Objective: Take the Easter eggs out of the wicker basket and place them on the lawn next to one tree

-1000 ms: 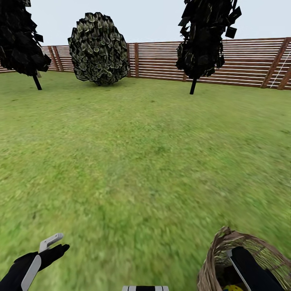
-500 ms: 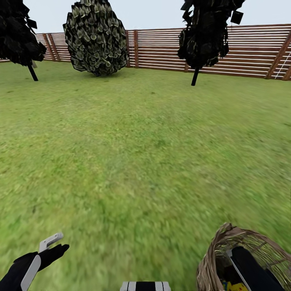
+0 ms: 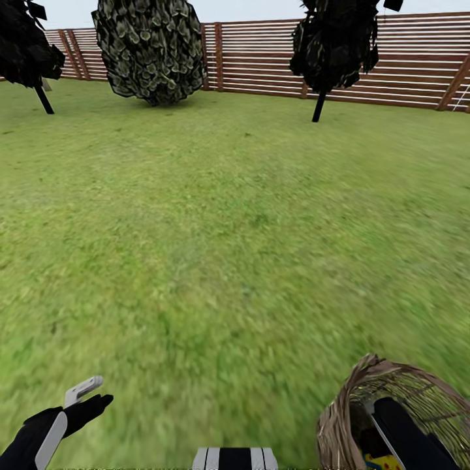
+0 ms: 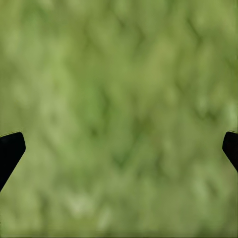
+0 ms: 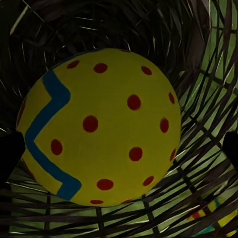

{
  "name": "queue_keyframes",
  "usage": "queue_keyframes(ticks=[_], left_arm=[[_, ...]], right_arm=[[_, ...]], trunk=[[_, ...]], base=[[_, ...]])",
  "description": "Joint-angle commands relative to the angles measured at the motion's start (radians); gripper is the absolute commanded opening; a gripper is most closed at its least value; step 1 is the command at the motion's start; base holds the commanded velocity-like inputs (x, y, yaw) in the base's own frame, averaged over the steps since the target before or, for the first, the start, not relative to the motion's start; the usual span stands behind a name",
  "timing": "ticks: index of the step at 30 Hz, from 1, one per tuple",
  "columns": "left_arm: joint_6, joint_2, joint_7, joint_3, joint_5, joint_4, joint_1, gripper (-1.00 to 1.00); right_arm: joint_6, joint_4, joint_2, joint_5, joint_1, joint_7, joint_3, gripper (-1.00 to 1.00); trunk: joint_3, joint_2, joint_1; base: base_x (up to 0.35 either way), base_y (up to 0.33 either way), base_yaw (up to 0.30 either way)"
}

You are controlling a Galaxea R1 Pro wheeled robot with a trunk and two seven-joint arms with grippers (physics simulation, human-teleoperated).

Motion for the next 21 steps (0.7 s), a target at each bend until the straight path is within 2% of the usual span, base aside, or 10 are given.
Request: queue_keyframes(ticks=[1, 8, 21], left_arm=[[0.006, -0.001, -0.004, 0.003, 0.001, -0.001, 0.0, 1.0], [0.006, -0.001, -0.004, 0.003, 0.001, -0.001, 0.0, 1.0], [0.006, -0.007, -0.004, 0.003, 0.001, -0.001, 0.0, 1.0]], right_arm=[[0.004, -0.001, -0.001, 0.011, 0.0, 0.009, 0.003, 1.0], [-0.027, -0.001, 0.0, 0.011, 0.0, 0.009, 0.008, 1.0], [-0.029, 0.002, 0.0, 0.02, 0.0, 0.002, 0.007, 1.0]], trunk=[[-0.005, -0.001, 0.0], [-0.032, -0.002, 0.003], [-0.082, -0.005, 0.009]], base=[[0.0, 0.0, 0.0], [0.0, 0.0, 0.0], [0.0, 0.0, 0.0]])
